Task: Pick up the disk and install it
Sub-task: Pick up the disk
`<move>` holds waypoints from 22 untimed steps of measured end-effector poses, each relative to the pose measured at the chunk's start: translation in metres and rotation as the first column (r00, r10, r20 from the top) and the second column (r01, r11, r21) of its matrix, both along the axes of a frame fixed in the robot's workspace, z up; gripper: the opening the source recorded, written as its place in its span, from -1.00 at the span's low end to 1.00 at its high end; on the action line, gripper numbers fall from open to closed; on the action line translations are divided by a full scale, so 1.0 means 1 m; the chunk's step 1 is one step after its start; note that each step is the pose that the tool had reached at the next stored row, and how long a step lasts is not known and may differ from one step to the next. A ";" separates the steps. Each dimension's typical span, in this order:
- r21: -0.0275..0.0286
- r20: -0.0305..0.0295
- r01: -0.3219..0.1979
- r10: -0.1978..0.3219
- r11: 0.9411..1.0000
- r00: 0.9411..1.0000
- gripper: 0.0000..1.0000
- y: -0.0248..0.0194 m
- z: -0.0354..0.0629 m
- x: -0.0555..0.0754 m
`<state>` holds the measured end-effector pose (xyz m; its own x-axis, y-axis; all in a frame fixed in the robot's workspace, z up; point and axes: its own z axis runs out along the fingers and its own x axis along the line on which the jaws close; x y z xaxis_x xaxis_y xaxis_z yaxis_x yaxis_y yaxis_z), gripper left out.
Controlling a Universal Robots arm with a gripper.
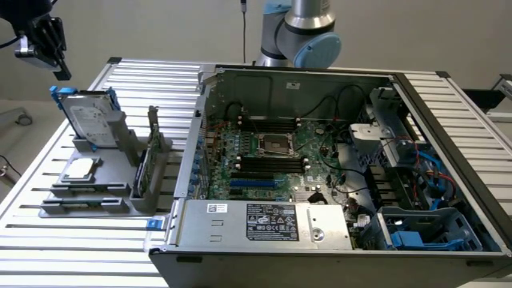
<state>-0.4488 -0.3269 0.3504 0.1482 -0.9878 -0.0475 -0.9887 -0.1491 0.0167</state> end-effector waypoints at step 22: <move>0.000 0.007 0.000 0.000 1.000 1.000 0.08 -0.0147 -0.0094 0.000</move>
